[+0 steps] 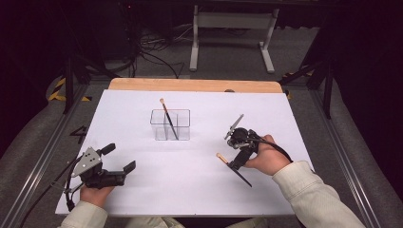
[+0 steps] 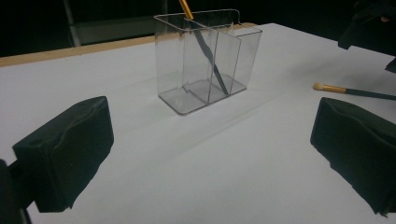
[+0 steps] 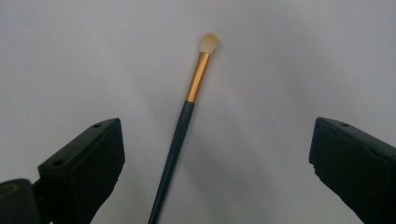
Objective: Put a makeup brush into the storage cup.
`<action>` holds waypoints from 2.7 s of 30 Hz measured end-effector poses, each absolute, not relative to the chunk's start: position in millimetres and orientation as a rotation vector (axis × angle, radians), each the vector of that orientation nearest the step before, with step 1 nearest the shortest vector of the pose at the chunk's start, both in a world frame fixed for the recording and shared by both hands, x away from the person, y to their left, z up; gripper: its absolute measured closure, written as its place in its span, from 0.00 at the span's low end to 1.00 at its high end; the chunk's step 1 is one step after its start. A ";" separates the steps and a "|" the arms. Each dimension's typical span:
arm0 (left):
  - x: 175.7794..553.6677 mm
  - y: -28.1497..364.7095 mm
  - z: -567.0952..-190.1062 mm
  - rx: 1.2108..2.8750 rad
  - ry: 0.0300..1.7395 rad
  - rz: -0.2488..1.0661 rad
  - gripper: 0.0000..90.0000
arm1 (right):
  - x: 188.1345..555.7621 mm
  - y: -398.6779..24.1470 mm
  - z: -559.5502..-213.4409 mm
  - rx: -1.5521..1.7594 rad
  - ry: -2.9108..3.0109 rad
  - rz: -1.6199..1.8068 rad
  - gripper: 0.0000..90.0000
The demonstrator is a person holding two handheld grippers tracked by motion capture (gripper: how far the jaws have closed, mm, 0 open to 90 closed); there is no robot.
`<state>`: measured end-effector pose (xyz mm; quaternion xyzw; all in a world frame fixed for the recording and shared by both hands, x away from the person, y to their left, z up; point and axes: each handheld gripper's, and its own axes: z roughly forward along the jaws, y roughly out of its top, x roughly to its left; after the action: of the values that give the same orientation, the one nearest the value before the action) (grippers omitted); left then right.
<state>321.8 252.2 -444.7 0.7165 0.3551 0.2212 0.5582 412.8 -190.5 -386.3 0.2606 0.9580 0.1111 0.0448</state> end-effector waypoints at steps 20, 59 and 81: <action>322.3 252.3 -444.9 1.694 0.837 0.525 0.00 | 409.9 -186.1 -407.3 0.783 2.981 0.200 0.25; 322.2 252.1 -445.0 1.703 0.840 0.525 0.00 | 404.3 -171.5 -419.1 0.744 3.025 0.001 0.94; 322.4 252.0 -445.2 1.701 0.841 0.524 0.00 | 403.0 -173.0 -396.3 0.726 3.020 0.055 0.94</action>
<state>322.4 252.0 -445.2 0.7196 0.3557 0.2217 0.5537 403.0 -173.0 -396.3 0.2338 0.9720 0.0176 0.0174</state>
